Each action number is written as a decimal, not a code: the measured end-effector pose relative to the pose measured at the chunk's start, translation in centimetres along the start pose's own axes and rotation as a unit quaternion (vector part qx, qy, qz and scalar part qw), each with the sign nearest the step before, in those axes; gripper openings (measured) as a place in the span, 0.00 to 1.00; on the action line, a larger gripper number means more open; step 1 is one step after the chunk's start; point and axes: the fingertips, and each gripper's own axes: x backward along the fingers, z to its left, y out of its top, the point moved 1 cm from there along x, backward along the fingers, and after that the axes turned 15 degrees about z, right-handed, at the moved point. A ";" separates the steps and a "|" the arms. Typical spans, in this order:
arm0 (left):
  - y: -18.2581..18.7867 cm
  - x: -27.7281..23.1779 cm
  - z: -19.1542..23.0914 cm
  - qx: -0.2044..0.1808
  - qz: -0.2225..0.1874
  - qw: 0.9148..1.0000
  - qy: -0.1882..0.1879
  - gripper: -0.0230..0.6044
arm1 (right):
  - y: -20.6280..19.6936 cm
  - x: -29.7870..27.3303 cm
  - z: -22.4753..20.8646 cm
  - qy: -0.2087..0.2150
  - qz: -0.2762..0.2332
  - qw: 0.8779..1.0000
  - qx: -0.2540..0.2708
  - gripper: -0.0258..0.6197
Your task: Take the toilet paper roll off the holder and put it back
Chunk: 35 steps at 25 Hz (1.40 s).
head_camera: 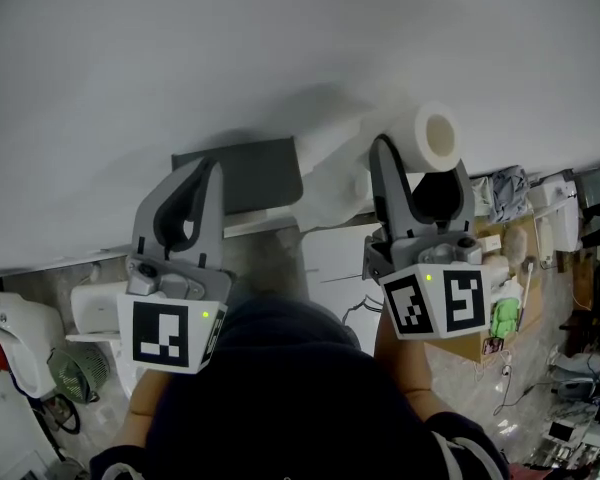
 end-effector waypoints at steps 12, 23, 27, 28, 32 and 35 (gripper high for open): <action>-0.2 1.1 3.2 0.001 -0.014 1.000 -0.001 0.04 | 0.5 -1.1 3.0 -0.005 0.005 1.000 0.010 0.50; -1.1 2.1 5.3 0.007 -0.019 1.000 -0.007 0.04 | 0.3 -1.8 5.4 -0.008 0.006 1.000 0.016 0.50; -1.3 2.4 6.2 0.003 -0.023 1.000 -0.003 0.04 | 0.2 -2.4 6.3 -0.003 0.008 1.000 0.019 0.50; -1.3 2.5 6.3 0.003 -0.022 1.000 -0.002 0.04 | 0.1 -2.5 6.5 -0.001 0.009 1.000 0.019 0.50; -1.8 2.6 6.4 0.020 -0.009 1.000 -0.005 0.04 | -0.1 -2.9 7.0 0.004 0.013 1.000 0.021 0.50; -2.1 3.0 7.0 0.019 -0.010 1.000 -0.001 0.04 | -0.1 -3.1 7.7 0.006 0.016 1.000 0.022 0.50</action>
